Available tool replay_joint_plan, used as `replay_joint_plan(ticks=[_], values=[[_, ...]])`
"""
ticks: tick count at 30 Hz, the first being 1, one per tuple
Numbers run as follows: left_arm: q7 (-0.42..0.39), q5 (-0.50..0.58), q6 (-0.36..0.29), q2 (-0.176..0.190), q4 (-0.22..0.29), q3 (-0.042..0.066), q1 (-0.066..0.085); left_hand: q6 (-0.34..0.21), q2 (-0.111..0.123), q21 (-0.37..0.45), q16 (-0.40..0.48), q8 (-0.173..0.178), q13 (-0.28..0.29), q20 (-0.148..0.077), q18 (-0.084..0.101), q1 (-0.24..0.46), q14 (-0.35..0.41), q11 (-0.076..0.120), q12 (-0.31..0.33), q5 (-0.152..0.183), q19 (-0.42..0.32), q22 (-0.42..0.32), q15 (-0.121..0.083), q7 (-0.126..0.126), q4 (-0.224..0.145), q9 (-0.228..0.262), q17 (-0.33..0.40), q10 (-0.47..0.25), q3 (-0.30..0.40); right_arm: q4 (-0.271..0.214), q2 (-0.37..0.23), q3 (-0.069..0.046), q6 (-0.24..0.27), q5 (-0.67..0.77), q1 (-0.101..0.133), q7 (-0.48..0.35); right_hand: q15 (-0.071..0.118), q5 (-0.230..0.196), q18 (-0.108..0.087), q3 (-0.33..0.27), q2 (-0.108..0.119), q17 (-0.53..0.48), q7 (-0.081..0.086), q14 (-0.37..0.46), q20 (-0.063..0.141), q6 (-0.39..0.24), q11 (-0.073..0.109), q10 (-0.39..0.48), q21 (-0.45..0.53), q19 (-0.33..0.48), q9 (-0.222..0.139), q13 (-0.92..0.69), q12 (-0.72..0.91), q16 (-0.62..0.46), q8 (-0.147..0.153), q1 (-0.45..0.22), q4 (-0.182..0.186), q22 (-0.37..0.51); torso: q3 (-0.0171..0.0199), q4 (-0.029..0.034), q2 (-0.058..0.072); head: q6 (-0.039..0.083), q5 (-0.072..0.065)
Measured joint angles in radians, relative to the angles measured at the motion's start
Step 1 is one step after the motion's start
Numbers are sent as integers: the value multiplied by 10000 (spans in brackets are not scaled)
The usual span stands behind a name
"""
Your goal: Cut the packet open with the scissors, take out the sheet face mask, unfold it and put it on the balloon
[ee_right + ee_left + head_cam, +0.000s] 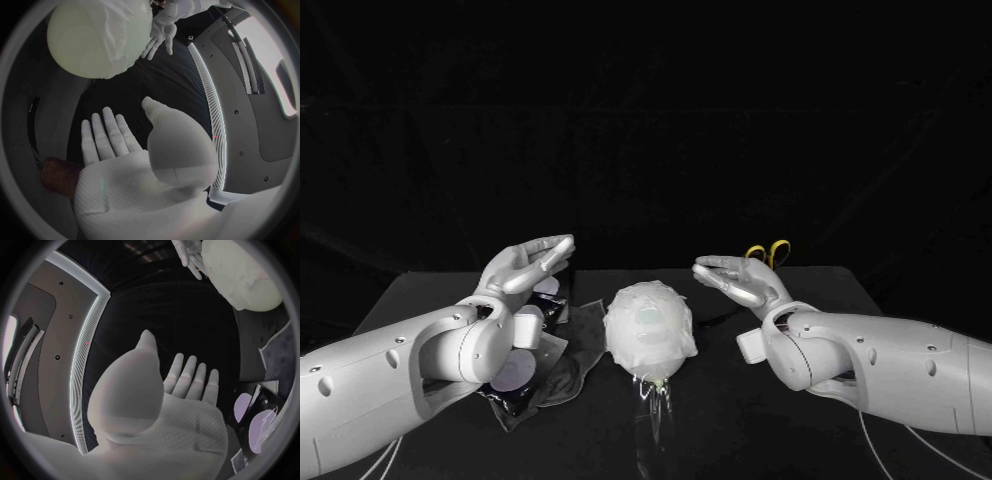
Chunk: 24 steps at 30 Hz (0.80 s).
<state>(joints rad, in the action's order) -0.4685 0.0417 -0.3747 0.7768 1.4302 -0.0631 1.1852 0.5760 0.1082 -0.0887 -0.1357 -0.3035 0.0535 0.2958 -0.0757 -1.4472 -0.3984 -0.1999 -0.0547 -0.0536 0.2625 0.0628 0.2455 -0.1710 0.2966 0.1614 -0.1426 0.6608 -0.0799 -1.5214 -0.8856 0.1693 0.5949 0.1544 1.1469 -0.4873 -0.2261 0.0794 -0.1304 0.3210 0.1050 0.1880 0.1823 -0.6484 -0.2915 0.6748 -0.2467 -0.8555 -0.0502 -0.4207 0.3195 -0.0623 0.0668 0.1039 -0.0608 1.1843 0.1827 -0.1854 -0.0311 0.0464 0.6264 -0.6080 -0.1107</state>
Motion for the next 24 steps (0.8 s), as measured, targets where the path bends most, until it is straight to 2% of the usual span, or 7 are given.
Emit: replay_joint_plan(ticks=[4, 6, 8, 10, 14, 17, 24], values=[[-106, 191, -228, -138, -51, -6, -34, -91, -104, 16, 81, 60, -4, -58, 1, 106, 117, 101, 4, 13, -89, -34, -6, 10, -65, -28, 68, -183, 68, -20, 41, -24, -85, -55, 14, -41, 93, 0, 1, -226, -161, 28, 1, -396, 59, -145, 62, 147, 0, 58, -127, 6, -18, 66, -1, 76, 24, 92, 0, -5, -6, 43, 55], [-92, 192, -236, -127, -49, -12, -47, -1536, -404, 254, 421, 825, -138, -756, 301, 1242, 1127, 592, 152, 166, -767, -187, -624, 169, -799, -427, 417, -1826, 285, -22, 46, -38, -72, -67, 1, -27, 636, -164, 268, -994, -445, -448, -301, 1306, 766, -1828, 667, 2244, 129, 1097, -903, 162, -203, -193, 145, -826, -438, 532, 1, -6, -10, 45, 57], [-77, 191, -259, -101, -35, 3, -77, -2644, -584, 420, 670, 1407, -240, -1350, 306, 2244, 1876, 961, 259, 274, -1248, -301, -1118, 515, -1369, -738, 681, -3081, 420, -20, 71, -138, -36, -96, -53, -12, 1086, -339, 565, -1608, -610, -846, -705, 2741, 1371, -3197, 1171, 3991, 234, 1959, -1537, 290, -334, -427, 276, -1713, -827, 899, 7, -10, -21, 45, 78], [-71, 187, -328, -82, 23, 45, -148, -3512, -724, 555, 862, 1862, -324, -1779, 463, 3208, 2462, 1248, 337, 342, -1655, -395, -1488, 838, -1812, -982, 887, -4062, 528, -38, 172, -360, 43, -162, -163, -4, 1403, -468, 701, -2041, -732, -1128, -1008, 3761, 1797, -4162, 1523, 5235, 292, 2571, -1987, 377, -425, -595, 365, -2630, -1102, 1159, 19, -29, -54, 44, 140], [-70, 164, -617, -63, 274, 155, -391, -4585, -897, 704, 1102, 2423, -425, -2324, 464, 4943, 3177, 1619, 428, 421, -2130, -503, -1968, 1253, -2359, -1281, 1143, -5279, 662, -214, 559, -991, 345, -408, -519, -10, 1813, -603, 933, -2588, -880, -1488, -1398, 5066, 2358, -5400, 1979, 6827, 369, 3328, -2566, 494, -508, -807, 460, -6636, -1466, 1491, 75, -120, -206, 43, 380], [-86, 125, -1050, -43, 563, 296, -648, -5040, -969, 762, 1166, 2658, -468, -2536, 618, 8084, 3483, 1764, 433, 421, -2341, -556, -2163, 1427, -2594, -1411, 1253, -5791, 712, -376, 869, -1411, 698, -697, -765, -39, 1989, -660, 1026, -2822, -952, -1643, -1565, 5623, 2586, -5928, 2173, 7505, 416, 3660, -2813, 548, -563, -886, 480, -8658, -1618, 1632, 142, -213, -383, 59, 641], [-162, -39, -2325, 6, 1138, 535, -1156, -5498, -1048, 823, 1248, 2887, -503, -2782, 617, 12291, 3771, 1931, 483, 464, -2516, -595, -2380, 1639, -2816, -1545, 1368, -6324, 775, -470, 1047, -1685, 1326, -1209, -960, -101, 2183, -704, 1091, -3031, -1024, -1799, -1758, 6178, 2841, -6459, 2386, 8186, 416, 3984, -3067, 586, -603, -963, 537, -10770, -1772, 1780, 264, -388, -695, 77, 1033]])
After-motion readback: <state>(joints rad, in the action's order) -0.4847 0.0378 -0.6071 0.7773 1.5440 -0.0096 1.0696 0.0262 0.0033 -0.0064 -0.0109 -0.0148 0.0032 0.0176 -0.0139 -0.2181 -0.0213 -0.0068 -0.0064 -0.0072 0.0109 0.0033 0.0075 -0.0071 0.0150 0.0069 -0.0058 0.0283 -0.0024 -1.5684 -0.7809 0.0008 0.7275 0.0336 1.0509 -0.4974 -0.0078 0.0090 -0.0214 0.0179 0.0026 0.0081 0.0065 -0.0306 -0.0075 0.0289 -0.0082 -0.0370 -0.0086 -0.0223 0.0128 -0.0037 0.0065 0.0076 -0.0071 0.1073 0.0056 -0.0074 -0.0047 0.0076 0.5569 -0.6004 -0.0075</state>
